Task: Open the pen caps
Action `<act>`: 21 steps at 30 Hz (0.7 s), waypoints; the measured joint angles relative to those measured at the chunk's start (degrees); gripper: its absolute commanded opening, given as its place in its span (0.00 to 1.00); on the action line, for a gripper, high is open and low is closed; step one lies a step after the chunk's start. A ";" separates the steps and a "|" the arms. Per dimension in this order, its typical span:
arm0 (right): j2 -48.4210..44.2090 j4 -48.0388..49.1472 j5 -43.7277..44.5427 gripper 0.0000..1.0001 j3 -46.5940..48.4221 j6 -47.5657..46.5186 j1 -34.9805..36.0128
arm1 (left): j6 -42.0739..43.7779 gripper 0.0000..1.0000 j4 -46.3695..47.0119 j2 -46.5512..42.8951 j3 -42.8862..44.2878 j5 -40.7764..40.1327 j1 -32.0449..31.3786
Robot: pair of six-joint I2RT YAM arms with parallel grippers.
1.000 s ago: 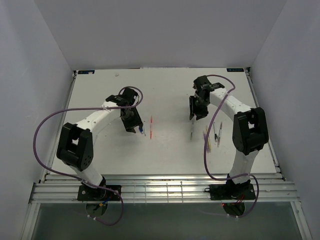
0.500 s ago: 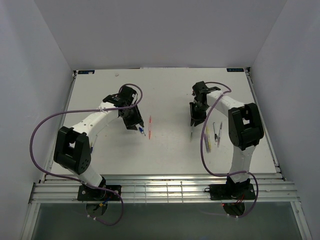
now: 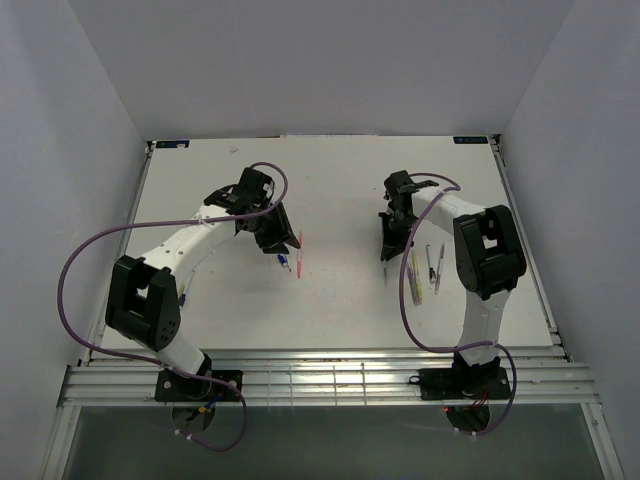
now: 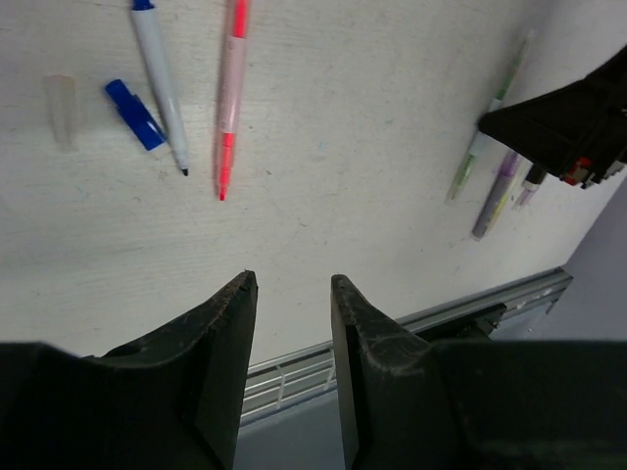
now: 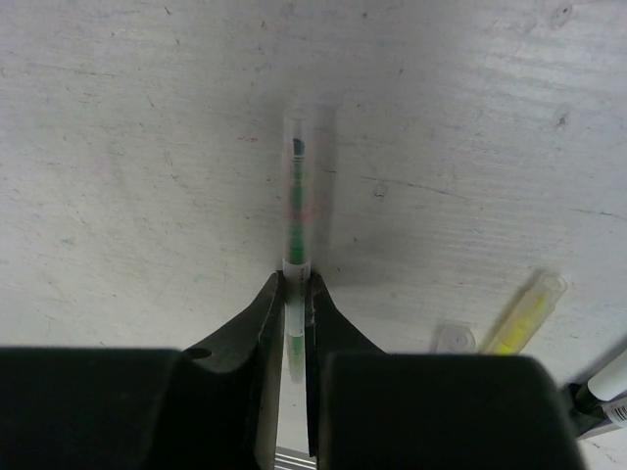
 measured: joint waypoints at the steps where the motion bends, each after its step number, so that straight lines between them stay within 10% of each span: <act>1: 0.04 0.00 -0.24 0.08 0.09 0.07 0.00 | 0.11 0.45 0.57 0.00 0.00 1.01 -0.02; 21: 0.15 13.25 -32.48 0.08 9.86 11.06 2.95 | -0.66 0.43 16.68 2.51 -1.22 18.75 -1.03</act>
